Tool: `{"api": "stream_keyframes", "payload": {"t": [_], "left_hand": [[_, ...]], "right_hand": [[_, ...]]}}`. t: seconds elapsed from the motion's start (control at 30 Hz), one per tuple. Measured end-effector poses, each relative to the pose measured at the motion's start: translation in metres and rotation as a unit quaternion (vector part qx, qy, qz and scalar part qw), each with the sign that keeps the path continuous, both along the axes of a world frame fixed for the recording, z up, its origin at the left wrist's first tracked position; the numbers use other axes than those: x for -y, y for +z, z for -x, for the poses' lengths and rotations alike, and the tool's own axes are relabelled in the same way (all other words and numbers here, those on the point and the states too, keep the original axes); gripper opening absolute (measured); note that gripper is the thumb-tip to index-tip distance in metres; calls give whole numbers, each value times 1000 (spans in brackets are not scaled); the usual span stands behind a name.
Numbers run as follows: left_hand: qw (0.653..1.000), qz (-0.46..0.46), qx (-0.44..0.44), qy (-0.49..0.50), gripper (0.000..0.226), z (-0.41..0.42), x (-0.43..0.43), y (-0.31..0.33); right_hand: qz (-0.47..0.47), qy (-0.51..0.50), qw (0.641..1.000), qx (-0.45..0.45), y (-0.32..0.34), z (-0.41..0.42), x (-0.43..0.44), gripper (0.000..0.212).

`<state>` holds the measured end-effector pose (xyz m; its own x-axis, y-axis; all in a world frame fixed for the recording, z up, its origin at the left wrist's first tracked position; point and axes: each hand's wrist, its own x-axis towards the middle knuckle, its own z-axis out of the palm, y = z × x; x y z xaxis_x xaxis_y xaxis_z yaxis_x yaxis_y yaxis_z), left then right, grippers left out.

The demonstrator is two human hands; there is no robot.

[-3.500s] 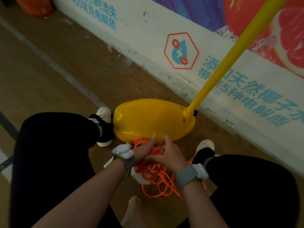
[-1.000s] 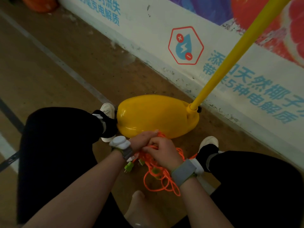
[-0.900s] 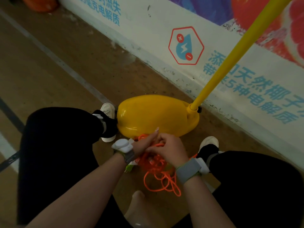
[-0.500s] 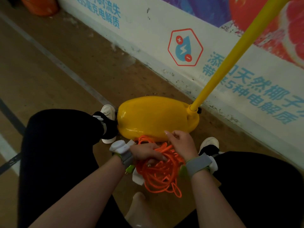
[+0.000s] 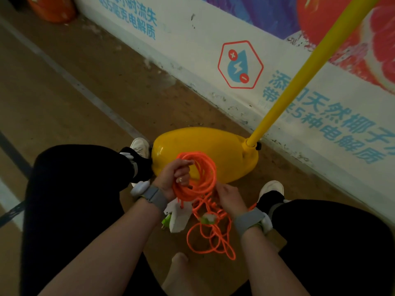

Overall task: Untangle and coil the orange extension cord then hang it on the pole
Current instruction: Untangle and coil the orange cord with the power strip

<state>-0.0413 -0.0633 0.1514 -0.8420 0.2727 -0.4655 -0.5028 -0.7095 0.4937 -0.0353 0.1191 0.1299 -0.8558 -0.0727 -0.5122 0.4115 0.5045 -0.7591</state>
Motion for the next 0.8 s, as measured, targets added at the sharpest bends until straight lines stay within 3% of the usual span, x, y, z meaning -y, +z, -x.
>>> {"api": "stream_keyframes", "payload": {"t": [0.17, 0.3, 0.33, 0.43, 0.5, 0.53, 0.57, 0.63, 0.7, 0.77, 0.8], "left_hand": [[989, 21, 53, 136, 25, 8, 5, -8], [942, -31, 157, 296, 32, 19, 29, -14], [929, 6, 187, 320, 34, 20, 33, -11], [875, 240, 258, 333, 36, 20, 40, -20], [850, 325, 266, 316, 73, 15, 41, -35], [846, 361, 258, 295, 75, 14, 41, -43], [844, 402, 237, 265, 60, 13, 35, -41], [821, 505, 146, 222, 34, 12, 23, -31], [809, 566, 27, 156, 33, 9, 8, -22], [827, 555, -81, 47, 35, 1, -8, -16], [850, 518, -92, -21, 41, -3, -13, -17]], "right_hand": [[-160, 147, 976, -18, -6, -6, -3, 33], [-187, 211, 959, 22, -14, -14, -5, 38], [-183, 209, 961, 4, -9, -14, -2, 41], [-136, 227, 961, -76, 17, -12, 8, 35], [-65, 256, 961, -75, 38, -12, 14, 21], [-46, 271, 959, -71, 45, -13, 16, 17], [-41, 281, 956, -80, 49, -14, 18, 18], [-55, 295, 947, -117, 52, -14, 22, 20], [-45, 300, 942, -145, 50, -13, 27, 20], [-35, 299, 940, -157, 49, -13, 29, 21], [-29, 294, 942, -160, 48, -13, 29, 21]]}}
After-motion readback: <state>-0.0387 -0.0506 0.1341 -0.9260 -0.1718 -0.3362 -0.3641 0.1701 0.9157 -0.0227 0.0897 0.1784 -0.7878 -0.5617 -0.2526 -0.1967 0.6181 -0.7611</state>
